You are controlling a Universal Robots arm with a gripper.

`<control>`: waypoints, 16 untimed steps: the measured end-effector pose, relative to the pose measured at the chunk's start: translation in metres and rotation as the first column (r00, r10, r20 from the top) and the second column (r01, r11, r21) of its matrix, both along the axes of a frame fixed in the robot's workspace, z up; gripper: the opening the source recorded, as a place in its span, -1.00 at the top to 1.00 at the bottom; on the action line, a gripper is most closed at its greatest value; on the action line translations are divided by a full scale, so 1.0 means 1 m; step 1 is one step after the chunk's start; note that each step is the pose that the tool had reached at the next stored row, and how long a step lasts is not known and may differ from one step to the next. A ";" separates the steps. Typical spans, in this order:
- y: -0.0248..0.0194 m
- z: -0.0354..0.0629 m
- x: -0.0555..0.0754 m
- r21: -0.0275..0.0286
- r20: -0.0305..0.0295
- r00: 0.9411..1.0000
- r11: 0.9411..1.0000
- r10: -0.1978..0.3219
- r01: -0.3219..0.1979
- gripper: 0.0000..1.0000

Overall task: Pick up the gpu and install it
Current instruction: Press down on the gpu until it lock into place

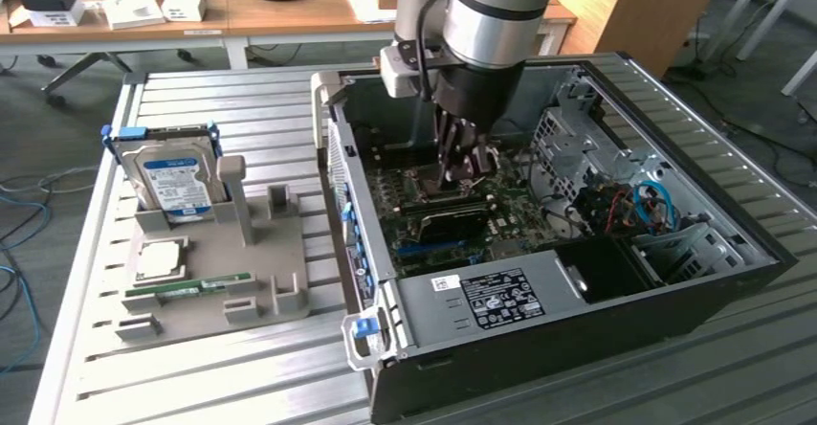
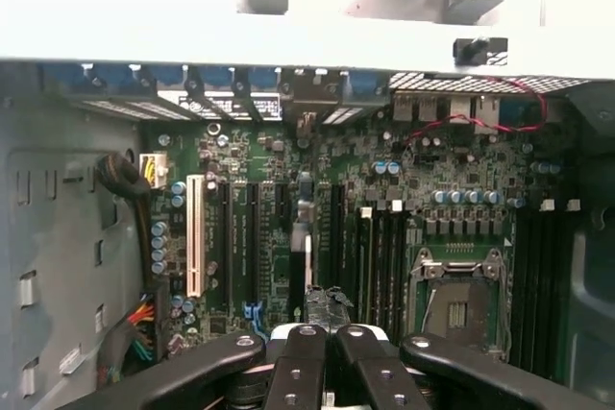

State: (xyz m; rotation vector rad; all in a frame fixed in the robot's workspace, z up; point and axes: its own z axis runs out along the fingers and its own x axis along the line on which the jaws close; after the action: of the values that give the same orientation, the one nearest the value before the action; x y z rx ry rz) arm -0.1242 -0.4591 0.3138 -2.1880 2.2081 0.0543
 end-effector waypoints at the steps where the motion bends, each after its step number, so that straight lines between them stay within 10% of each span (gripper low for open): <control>1: 0.0004 -0.0001 0.000 0.000 0.000 1.000 1.000 0.000 0.000 0.79; 16: 0.0014 -0.0159 -0.002 0.000 0.000 1.000 1.000 0.000 0.000 0.79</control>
State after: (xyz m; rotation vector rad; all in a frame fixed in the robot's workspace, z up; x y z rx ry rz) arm -0.1258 -0.4577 0.2979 -2.1881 2.2080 0.0543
